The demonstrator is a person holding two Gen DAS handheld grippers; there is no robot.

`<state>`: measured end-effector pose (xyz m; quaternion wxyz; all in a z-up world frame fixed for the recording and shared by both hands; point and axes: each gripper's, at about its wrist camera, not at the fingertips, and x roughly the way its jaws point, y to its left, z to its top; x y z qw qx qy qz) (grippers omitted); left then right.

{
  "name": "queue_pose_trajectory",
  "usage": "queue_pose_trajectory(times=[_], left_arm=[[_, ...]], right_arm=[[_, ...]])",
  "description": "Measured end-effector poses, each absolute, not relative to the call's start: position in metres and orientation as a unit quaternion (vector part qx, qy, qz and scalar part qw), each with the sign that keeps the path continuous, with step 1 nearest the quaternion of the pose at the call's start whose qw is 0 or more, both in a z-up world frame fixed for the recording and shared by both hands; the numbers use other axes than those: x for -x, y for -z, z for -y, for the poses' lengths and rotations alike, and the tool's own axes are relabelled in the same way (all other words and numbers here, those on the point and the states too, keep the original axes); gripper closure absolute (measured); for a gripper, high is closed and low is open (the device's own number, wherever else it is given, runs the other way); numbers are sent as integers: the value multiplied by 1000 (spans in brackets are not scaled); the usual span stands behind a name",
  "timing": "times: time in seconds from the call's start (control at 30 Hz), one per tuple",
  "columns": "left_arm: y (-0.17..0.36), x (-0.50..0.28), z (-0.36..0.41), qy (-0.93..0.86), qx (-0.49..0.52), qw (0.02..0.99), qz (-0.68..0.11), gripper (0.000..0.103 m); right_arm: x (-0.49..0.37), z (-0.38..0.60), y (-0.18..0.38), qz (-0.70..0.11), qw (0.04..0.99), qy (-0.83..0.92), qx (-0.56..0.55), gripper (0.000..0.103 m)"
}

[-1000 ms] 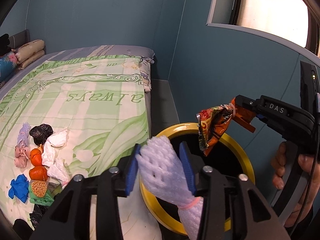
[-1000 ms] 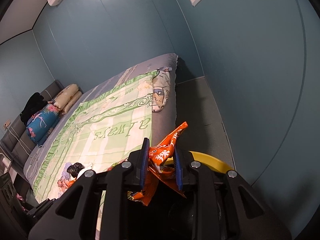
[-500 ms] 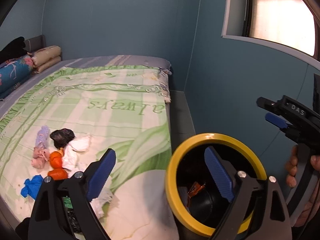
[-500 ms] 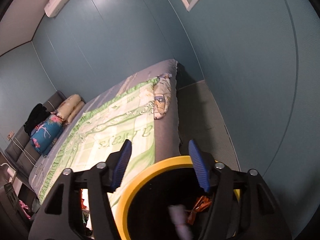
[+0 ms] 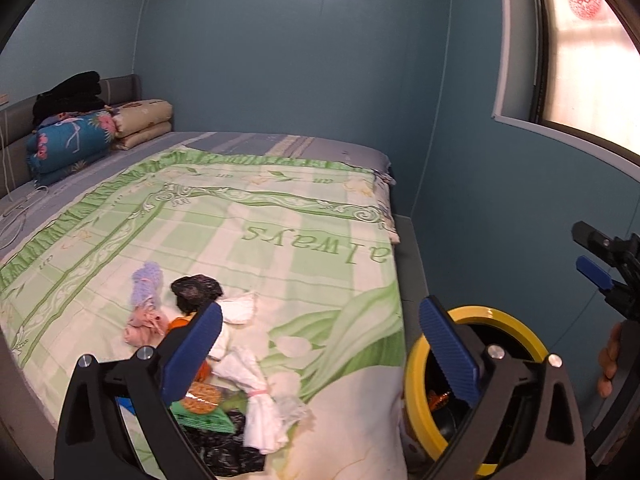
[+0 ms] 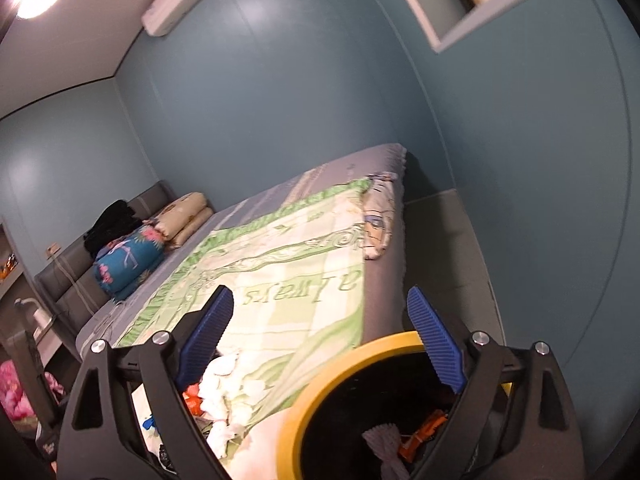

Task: Collect trash
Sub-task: 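Open both tools to drop the mesh bag and wrapper into the bin, then move both open tools back toward the trash pile on the bed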

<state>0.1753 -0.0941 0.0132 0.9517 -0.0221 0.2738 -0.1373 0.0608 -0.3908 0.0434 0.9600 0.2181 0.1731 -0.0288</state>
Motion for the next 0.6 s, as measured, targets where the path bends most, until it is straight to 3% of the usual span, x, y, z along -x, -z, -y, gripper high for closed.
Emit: queue_pose_trajectory(times=[0.6], left_arm=[[-5,-180,-3,31,36,961,-274,8]], right_arm=[[-86,306,-55,-202,963,-50,-171,12]])
